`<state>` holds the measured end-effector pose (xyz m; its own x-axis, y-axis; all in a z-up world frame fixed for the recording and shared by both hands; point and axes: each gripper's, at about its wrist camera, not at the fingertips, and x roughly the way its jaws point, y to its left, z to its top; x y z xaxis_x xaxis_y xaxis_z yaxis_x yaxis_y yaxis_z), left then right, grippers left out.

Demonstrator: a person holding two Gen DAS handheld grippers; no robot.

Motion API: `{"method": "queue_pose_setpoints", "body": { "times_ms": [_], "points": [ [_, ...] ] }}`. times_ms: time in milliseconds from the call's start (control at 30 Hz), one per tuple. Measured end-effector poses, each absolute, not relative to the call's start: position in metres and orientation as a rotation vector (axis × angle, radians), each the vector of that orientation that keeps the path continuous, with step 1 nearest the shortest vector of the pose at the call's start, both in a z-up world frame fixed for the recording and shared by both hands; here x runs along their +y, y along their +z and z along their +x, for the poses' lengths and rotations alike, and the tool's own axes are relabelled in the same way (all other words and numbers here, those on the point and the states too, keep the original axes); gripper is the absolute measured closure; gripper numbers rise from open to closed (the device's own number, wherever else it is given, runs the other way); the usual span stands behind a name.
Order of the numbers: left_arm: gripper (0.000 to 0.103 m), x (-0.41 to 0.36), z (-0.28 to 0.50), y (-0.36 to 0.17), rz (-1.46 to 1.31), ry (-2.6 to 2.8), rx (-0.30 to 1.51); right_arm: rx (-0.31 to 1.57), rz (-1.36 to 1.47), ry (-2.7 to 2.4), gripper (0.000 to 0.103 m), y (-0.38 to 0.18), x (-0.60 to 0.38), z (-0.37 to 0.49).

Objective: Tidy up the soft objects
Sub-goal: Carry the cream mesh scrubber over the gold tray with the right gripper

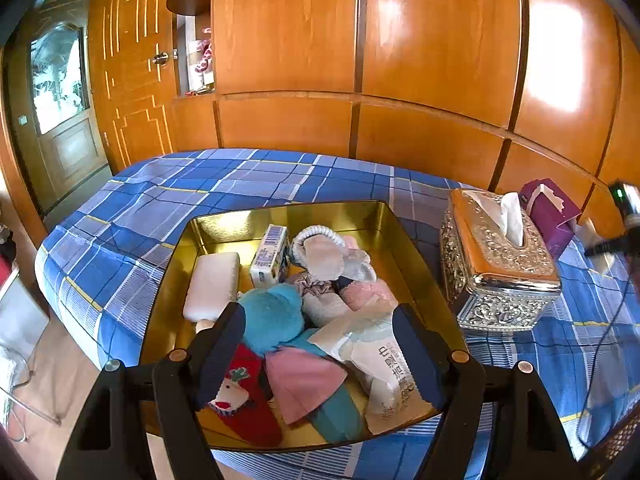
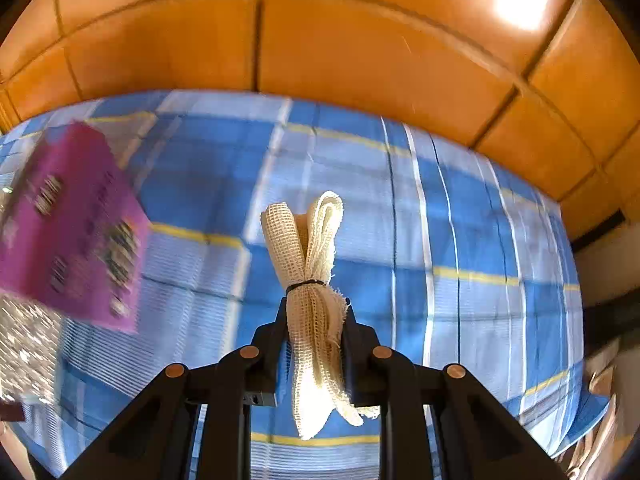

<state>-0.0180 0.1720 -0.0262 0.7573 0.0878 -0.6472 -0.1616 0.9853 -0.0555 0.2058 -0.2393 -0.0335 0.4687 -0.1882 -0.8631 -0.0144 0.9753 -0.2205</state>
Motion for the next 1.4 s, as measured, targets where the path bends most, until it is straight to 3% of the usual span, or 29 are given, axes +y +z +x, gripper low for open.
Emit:
{"method": "queue_pose_setpoints", "body": {
  "times_ms": [400, 800, 1067, 1400],
  "points": [
    [0.026, 0.165, -0.019, -0.029, -0.101, 0.109, 0.706, 0.871, -0.302, -0.042, 0.083, 0.051, -0.176, 0.224],
    [0.026, 0.168, -0.019, -0.032, -0.107, 0.118, 0.706, 0.679, -0.368, 0.214, 0.083, 0.092, -0.091, 0.170],
    [0.026, 0.182, -0.020, -0.029, -0.115, 0.161, 0.695, 0.754, -0.355, 0.472, 0.083, 0.068, -0.026, 0.127],
    [0.026, 0.207, -0.027, -0.023, -0.144, 0.230, 0.674, 0.881, -0.400, 0.704, 0.083, -0.011, 0.053, 0.082]
  ]
}}
